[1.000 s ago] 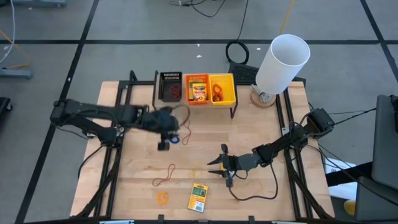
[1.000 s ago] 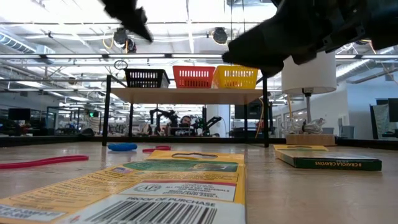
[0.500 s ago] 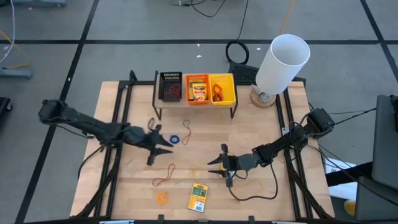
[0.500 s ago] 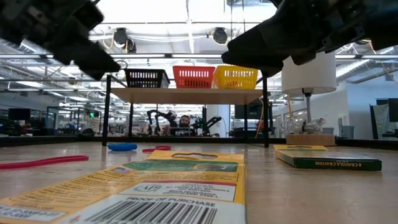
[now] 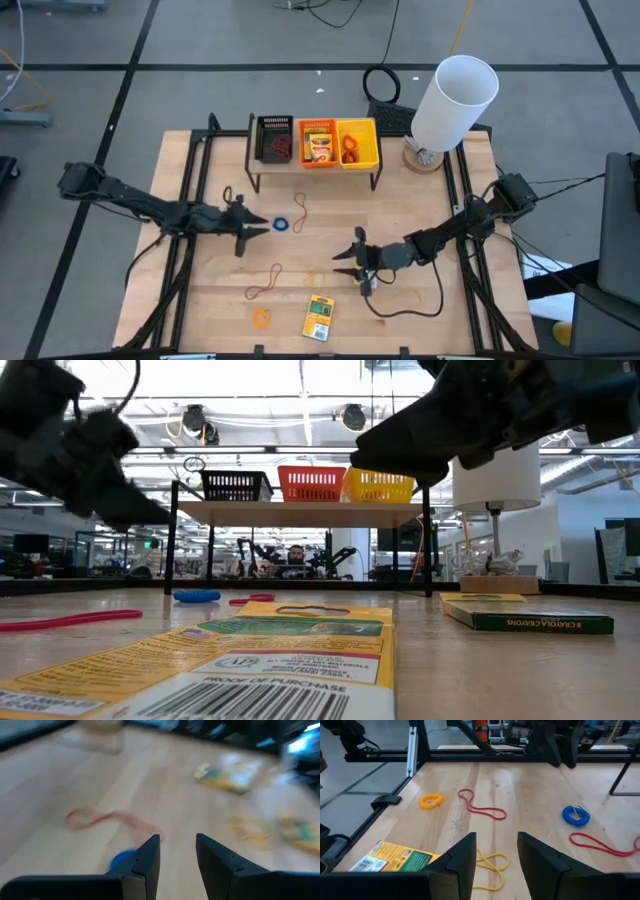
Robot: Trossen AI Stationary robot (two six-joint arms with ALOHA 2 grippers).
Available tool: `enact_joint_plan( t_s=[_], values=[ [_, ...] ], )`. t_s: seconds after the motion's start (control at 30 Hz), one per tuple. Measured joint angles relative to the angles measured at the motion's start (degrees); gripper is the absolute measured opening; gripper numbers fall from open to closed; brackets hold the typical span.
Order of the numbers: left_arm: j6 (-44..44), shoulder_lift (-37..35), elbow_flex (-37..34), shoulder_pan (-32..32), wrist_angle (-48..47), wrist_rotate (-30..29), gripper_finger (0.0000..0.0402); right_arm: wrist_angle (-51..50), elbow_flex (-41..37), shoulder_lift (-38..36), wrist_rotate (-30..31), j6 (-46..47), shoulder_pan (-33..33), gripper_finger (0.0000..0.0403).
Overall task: Pick & Place Office Desk Supplies
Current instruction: Put the blue spring keychain into the yellow bin on the shelf
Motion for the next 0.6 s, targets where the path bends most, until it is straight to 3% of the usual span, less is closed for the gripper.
enact_joint_plan(
  t_s=[0.13, 0.6],
  values=[
    [-4.1, 0.0, 0.0, 2.0, -6.1, -2.5, 0.0118, -0.1, 0.0, 0.0, 0.0, 0.6, -0.2, 0.0132],
    [-9.7, 3.5, 0.0, 6.0, -8.4, -1.1, 0.0118, 0.0, 0.0, 0.0, 0.0, 0.2, -0.2, 0.0132]
  ],
)
